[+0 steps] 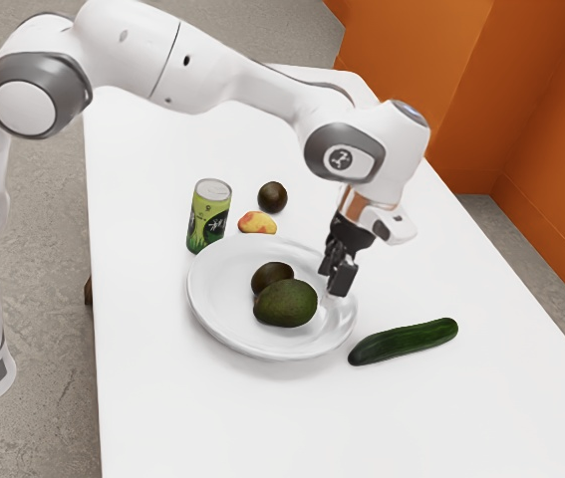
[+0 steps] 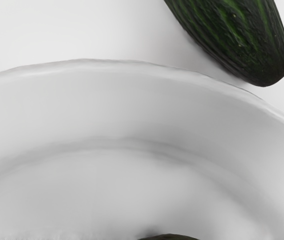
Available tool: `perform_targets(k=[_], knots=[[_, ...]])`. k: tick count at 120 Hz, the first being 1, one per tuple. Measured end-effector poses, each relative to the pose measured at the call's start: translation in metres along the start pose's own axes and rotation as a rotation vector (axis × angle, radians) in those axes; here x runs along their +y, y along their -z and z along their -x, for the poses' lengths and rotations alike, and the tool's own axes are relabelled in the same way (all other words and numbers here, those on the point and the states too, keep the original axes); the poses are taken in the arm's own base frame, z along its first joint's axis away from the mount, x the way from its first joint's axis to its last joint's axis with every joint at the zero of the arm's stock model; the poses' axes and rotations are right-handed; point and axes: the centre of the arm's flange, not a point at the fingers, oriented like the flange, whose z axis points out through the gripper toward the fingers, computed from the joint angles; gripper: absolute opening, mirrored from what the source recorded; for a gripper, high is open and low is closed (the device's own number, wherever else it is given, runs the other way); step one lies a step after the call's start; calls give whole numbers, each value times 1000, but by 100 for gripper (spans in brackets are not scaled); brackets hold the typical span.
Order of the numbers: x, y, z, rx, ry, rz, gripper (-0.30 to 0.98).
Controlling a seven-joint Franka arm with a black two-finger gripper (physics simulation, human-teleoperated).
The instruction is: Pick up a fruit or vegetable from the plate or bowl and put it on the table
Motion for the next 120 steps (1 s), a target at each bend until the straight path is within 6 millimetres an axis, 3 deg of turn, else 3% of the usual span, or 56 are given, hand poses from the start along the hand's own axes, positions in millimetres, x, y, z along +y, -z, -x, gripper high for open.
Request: perform_targets(k=[44, 67, 120], knots=[[0, -10, 1, 9, 75, -3, 69], [19, -2, 7, 21, 96, -3, 69], [17, 2, 34, -13, 162, -41, 69]])
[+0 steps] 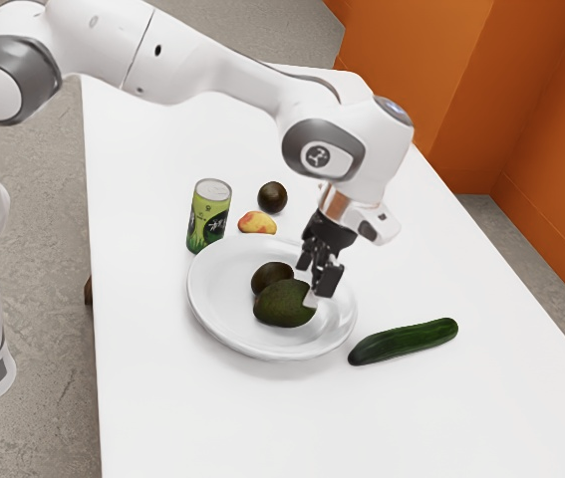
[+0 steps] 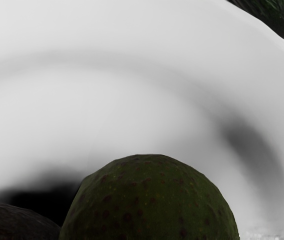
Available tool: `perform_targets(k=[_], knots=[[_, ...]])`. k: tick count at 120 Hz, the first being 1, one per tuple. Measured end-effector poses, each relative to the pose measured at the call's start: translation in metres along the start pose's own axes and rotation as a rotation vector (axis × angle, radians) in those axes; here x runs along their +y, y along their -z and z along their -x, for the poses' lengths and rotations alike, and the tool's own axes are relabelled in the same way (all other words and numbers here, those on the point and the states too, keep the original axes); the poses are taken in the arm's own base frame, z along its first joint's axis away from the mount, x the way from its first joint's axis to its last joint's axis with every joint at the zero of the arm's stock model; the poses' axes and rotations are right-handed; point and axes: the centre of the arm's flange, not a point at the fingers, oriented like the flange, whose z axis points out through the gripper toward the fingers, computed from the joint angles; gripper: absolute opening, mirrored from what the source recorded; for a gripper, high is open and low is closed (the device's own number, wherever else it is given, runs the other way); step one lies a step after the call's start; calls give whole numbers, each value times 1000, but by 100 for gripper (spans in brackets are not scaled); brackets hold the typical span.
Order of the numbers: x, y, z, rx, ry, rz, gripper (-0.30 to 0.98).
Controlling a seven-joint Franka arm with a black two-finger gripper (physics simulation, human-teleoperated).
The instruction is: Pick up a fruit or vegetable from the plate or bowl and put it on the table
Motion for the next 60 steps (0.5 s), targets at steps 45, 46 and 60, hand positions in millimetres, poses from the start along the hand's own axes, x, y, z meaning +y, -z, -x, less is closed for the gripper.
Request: perform_targets(k=[45, 46, 60], knots=[[0, -7, 10, -19, 29, -3, 69], [0, -7, 10, -19, 29, -3, 69], [0, -10, 9, -19, 35, -3, 69]])
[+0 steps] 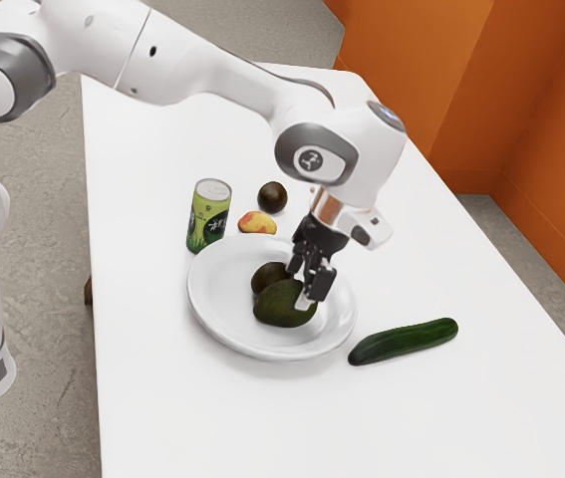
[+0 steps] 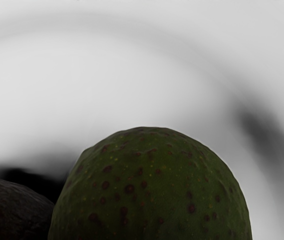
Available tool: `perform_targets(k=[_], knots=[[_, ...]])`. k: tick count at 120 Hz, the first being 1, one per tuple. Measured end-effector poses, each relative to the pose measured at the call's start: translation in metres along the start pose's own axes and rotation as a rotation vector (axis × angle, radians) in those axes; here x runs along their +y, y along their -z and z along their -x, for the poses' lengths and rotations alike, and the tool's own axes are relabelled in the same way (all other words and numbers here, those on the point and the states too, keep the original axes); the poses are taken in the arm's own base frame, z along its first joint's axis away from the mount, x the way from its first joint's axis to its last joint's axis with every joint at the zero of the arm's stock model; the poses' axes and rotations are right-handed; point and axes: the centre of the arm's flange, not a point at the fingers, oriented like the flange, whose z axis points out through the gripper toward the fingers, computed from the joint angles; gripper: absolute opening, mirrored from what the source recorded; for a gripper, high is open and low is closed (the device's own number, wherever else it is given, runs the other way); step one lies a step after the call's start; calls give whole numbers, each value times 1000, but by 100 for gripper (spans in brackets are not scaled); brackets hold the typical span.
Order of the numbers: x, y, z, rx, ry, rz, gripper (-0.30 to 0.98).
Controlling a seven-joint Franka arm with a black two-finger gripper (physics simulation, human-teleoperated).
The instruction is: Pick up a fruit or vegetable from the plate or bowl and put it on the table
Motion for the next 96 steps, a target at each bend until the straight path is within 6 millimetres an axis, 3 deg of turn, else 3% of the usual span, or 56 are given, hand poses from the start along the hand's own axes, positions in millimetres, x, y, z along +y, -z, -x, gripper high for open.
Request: perform_targets(k=[96], knots=[[1, -15, -4, -8, -76, -4, 69]])
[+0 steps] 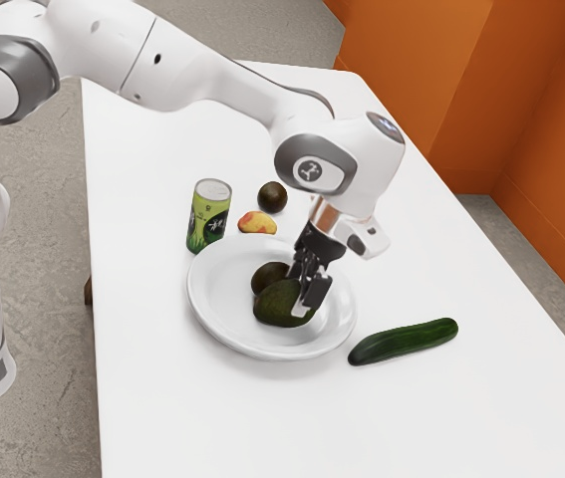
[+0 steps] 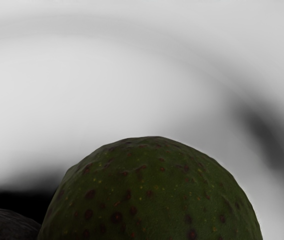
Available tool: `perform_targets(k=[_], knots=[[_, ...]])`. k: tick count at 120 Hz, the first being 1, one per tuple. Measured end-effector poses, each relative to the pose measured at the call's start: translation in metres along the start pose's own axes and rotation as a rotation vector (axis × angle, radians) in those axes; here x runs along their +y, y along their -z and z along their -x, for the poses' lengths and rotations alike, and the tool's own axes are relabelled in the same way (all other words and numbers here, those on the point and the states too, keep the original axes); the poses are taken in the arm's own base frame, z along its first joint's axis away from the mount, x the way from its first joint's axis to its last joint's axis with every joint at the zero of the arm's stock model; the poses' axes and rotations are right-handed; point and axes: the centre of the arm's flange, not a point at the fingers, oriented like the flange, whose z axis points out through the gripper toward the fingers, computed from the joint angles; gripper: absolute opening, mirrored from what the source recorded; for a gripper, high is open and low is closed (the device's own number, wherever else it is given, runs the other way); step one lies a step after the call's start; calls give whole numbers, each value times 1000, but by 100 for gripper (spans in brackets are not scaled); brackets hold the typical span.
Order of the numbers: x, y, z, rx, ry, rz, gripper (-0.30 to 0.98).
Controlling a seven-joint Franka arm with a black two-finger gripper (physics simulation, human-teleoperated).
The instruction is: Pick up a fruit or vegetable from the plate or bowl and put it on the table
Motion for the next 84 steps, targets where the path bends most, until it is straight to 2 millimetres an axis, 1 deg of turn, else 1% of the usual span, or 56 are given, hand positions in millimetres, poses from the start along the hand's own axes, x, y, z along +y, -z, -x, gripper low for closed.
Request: perform_targets(k=[20, 48, 68, 84], knots=[[6, 1, -2, 17, -28, -6, 69], [4, -6, -6, 15, -43, -8, 69], [3, -14, -5, 5, -50, -8, 69], [4, -17, -5, 1, -60, -8, 69]])
